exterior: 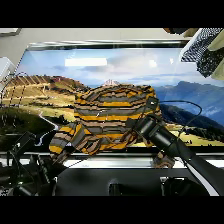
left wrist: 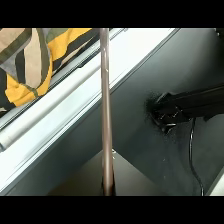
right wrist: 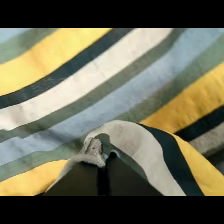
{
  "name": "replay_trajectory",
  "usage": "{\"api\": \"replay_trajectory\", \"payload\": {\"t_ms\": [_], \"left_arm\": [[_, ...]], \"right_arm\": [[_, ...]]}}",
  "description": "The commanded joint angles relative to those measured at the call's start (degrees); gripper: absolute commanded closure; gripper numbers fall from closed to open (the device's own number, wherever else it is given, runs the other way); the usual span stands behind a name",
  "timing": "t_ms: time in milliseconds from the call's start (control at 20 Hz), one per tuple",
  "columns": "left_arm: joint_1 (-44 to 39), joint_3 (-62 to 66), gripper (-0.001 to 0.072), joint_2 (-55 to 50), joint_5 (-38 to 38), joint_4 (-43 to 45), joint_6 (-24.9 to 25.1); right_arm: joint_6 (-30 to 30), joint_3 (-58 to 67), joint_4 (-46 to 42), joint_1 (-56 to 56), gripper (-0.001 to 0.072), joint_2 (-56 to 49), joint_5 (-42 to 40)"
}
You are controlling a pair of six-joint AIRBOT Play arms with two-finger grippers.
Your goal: Fold the clothes and pants, and hang the long-sleeved shirts on hangers.
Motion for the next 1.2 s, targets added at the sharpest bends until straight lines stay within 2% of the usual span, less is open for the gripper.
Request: {"api": "replay_trajectory", "payload": {"t_ms": [0,200,400,700,950,1150], "left_arm": [[0.0,-0.2,0.0692,-1.9,1.4,-0.5,2.6],[0.0,-0.2,0.0692,-5.6,6.4,-2.3,6.0],[0.0,-0.2,0.0692,-8.8,8.2,-4.5,10.1],[0.0,-0.2,0.0692,-11.2,14.1,-5.2,12.5],[0.0,-0.2,0.0692,-15.8,16.9,-8.6,17.4],[0.0,-0.2,0.0692,-19.1,19.9,-10.2,19.6]], "right_arm": [[-4.5,0.1,0.3,0.0,0.0682,1.6,-2.1],[-6.6,0.1,0.7,0.0,0.0682,3.7,-2.6],[-7.5,0.1,0.5,0.0,0.0682,7.2,-3.9],[-10.4,0.2,0.7,0.0,0.0682,12.0,-5.5],[-11.3,0.4,0.7,0.0,0.0682,15.4,-5.7],[-11.4,0.4,0.7,0.0,0.0682,16.7,-6.7]]}}
